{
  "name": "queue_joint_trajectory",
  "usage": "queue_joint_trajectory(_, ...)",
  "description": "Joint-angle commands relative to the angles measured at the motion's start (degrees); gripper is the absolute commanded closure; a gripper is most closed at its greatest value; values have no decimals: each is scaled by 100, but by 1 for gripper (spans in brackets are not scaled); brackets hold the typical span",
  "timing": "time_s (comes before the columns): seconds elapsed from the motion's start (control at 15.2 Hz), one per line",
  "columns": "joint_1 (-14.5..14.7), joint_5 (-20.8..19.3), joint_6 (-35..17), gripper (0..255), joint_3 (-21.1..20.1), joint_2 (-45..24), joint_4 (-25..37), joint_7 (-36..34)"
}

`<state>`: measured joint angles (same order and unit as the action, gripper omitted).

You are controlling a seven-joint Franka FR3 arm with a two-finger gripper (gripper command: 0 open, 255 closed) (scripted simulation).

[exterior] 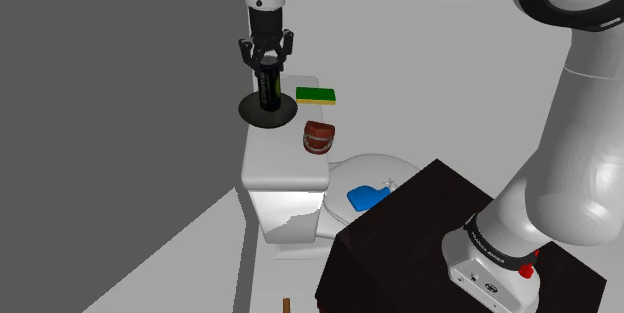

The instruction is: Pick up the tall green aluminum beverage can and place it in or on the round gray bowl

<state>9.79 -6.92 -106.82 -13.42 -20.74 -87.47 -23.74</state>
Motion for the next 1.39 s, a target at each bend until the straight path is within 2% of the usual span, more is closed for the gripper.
queue_joint_trajectory(0.0,-1,-7,-105,255,2,-14,-84,-10)
queue_joint_trajectory(0.46,0,-7,-104,255,2,-15,-83,-10)
queue_joint_trajectory(0.53,0,-7,-104,0,2,-15,-83,-11)
queue_joint_trajectory(0.86,0,-7,-104,0,2,-15,-83,-10)
queue_joint_trajectory(1.12,37,18,603,0,-19,30,581,18)
queue_joint_trajectory(1.32,37,18,603,0,-19,31,581,18)
